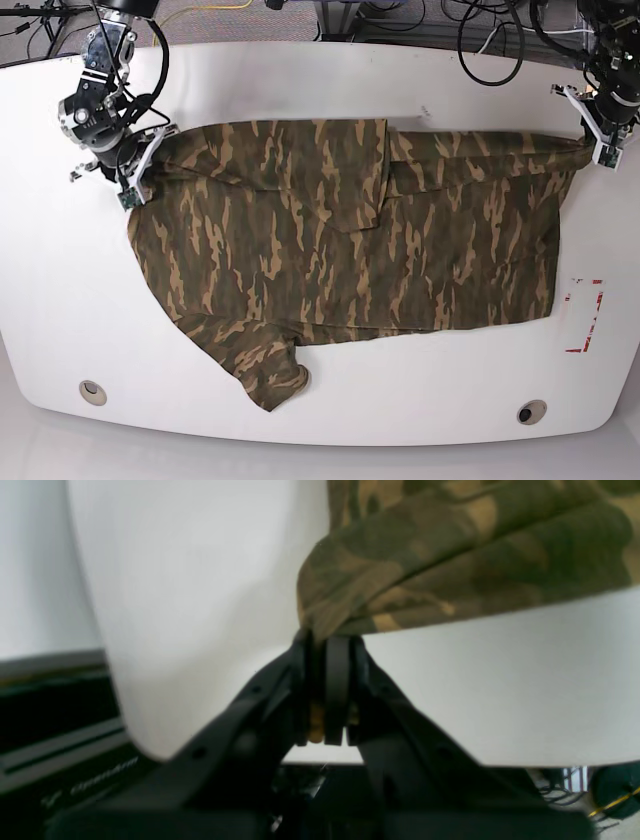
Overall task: Fold the T-shirt properly
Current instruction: 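Lay the stretched shirt flat on the table with both grippers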
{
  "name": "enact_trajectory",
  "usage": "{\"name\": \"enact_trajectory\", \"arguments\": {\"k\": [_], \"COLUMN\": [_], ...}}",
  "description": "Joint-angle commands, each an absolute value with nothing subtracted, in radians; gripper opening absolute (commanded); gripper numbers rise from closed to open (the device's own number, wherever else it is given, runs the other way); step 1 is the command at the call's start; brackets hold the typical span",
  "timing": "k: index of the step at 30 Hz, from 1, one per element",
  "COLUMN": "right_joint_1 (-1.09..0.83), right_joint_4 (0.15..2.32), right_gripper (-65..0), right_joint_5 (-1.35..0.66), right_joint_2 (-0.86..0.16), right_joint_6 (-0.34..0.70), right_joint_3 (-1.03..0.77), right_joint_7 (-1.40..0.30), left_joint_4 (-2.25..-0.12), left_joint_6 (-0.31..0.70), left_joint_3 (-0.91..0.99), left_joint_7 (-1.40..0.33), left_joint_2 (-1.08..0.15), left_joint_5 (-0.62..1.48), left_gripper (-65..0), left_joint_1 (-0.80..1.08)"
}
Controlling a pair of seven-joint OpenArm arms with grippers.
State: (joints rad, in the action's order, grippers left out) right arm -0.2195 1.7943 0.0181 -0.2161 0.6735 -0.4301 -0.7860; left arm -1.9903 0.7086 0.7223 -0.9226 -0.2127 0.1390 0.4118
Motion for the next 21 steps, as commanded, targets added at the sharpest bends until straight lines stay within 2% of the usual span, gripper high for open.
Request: {"name": "enact_trajectory", "arguments": {"k": [1, 19, 21], "right_joint_1": [-0.245, -0.375, -0.378], "right_joint_4": [1.814, 1.816, 1.816], "right_gripper": [-64.4, -64.2, -64.2], "right_joint_5": [0.022, 0.030, 0.030], "right_joint_2": [-0.232, -0.200, -0.199], "right_joint_6": [0.668, 0.668, 0.667], "right_joint_3": [-0.437, -0.435, -0.435], "right_joint_7": [-0.769, -0.771, -0.771], "left_joint_4": [-2.005, -2.003, -2.003], "left_joint_6": [0.698, 0.698, 0.698], "left_joint_3": [0.748, 0.743, 0.743], "left_joint_7": [-0.906, -0.906, -0.906], "left_joint_2": [-0.239, -0.269, -0.269], "left_joint_5": [0.128, 0.128, 0.128], "left_gripper": [-65.0, -64.3, -61.8], "left_joint_1": [0.415, 0.486, 0.487]}}
